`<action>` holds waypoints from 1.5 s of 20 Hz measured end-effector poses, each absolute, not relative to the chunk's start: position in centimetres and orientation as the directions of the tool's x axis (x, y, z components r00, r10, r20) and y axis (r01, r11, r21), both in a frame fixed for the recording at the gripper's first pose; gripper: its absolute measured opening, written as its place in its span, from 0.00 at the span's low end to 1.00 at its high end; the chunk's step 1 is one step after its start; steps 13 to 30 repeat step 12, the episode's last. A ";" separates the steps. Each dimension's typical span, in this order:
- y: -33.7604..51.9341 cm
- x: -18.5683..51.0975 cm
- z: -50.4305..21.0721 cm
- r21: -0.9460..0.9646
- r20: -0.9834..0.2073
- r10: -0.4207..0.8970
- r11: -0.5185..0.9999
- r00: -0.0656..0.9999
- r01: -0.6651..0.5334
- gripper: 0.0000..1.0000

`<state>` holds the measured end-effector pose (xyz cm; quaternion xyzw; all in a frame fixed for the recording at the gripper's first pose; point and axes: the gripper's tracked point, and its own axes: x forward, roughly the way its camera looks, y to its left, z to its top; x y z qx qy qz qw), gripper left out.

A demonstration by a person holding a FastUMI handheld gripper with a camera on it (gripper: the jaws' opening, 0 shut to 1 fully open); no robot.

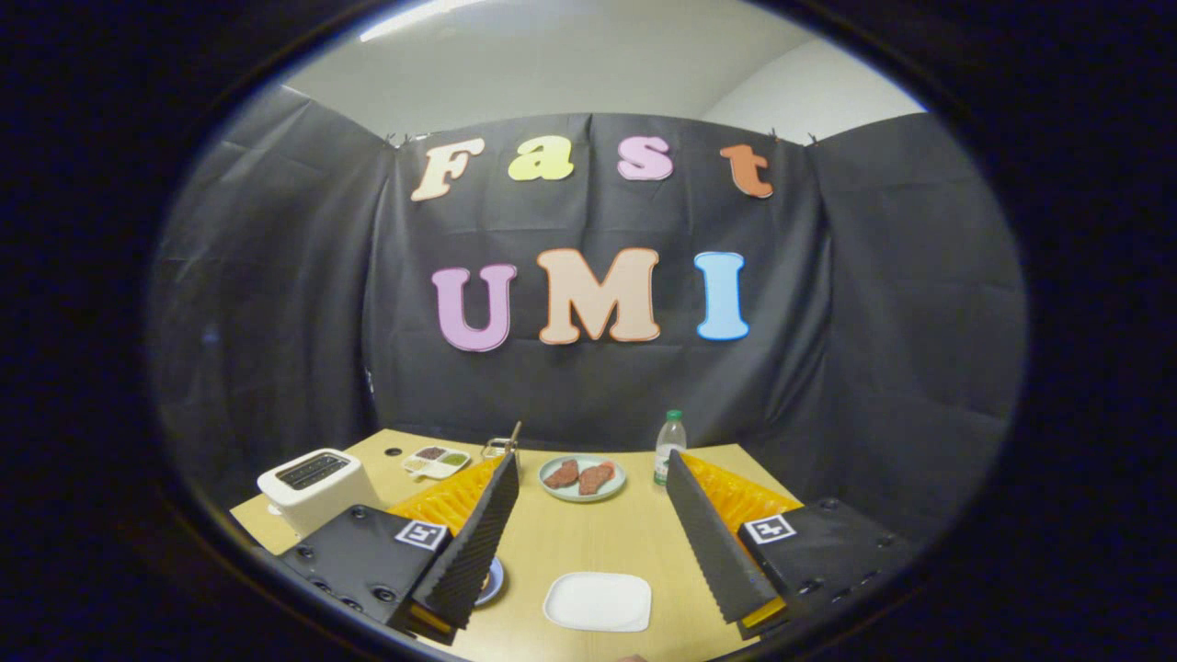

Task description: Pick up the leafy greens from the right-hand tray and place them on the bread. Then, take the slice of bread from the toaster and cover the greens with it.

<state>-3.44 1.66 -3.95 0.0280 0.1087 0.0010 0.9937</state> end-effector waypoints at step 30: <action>-1.0 -6.1 -0.6 -0.004 -0.134 -0.093 0.996 0.987 0.093 1.00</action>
